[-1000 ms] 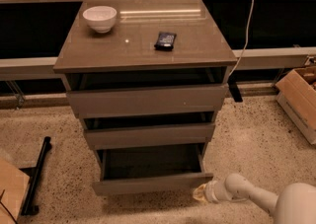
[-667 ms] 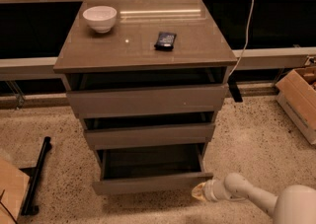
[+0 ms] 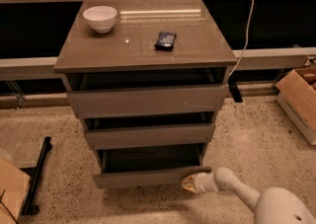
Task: Close bottom drawer
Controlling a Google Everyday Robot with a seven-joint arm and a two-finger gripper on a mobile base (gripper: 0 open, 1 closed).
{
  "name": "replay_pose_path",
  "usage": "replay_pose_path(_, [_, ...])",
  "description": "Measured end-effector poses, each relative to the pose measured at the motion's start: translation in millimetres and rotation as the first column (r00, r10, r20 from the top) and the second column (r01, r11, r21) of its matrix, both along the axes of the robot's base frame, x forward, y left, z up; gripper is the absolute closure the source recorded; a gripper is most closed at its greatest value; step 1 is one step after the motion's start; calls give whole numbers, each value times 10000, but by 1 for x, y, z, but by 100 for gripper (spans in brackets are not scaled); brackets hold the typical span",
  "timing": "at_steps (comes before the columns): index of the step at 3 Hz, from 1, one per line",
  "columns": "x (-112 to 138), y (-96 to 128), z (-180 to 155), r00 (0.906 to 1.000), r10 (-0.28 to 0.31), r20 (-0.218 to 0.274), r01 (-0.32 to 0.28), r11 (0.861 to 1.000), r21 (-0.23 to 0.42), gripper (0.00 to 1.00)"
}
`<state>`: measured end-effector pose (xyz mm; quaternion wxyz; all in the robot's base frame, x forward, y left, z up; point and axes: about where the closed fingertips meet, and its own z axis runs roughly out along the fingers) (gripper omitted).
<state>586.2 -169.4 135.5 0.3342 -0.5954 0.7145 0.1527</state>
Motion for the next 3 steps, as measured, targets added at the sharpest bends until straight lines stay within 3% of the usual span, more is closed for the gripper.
replay_pose_path(1, [24,1,2,9991,58,429,-59,10000,36,100])
replay_pose_path(2, [63,2,12,9921,178,1238,-180,9998,7,100])
replay_pose_path(3, [62,3,12,9922,179,1238,-181,9998,8,94])
